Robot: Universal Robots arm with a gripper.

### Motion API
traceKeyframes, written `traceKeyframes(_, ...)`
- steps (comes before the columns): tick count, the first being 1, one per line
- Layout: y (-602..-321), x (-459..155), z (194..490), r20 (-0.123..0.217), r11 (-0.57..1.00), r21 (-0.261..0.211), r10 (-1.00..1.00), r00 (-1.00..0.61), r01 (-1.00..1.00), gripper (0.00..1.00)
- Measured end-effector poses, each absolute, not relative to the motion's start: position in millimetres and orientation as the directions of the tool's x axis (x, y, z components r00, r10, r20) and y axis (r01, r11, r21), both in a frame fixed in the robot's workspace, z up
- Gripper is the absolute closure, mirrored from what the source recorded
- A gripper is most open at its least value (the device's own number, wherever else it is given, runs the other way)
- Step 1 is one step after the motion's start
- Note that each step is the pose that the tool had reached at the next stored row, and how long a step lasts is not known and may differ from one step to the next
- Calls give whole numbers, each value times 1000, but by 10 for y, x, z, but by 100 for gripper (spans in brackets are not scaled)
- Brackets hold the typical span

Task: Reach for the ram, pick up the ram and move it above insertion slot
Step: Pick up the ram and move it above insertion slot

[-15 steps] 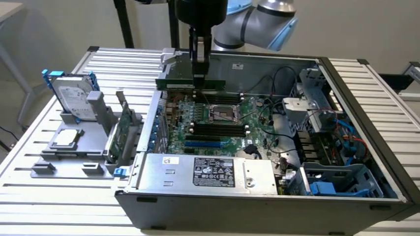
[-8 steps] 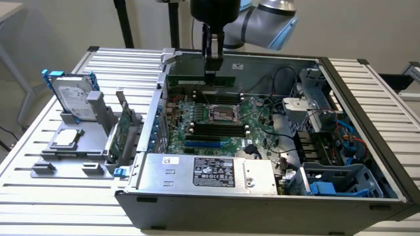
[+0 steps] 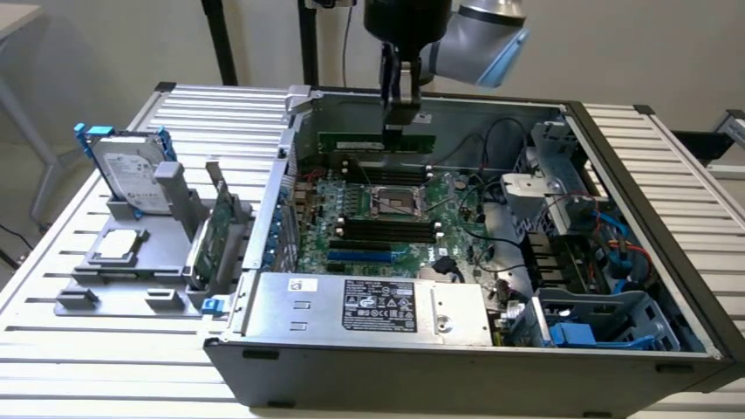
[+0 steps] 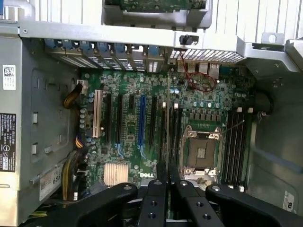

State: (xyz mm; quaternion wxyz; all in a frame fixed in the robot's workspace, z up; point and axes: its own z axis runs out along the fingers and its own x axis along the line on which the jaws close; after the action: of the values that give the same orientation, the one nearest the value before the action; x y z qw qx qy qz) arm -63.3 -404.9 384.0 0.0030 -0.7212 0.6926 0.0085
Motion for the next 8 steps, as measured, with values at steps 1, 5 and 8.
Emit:
traceKeyframes(1,-4033,-613,3834,-16,-40,7,-999,40,-999,87)
traceKeyframes(5,-3956,-559,3818,-16,-38,7,-999,38,-999,87)
traceKeyframes(8,-3896,-532,3815,-16,-36,7,-999,36,-999,87)
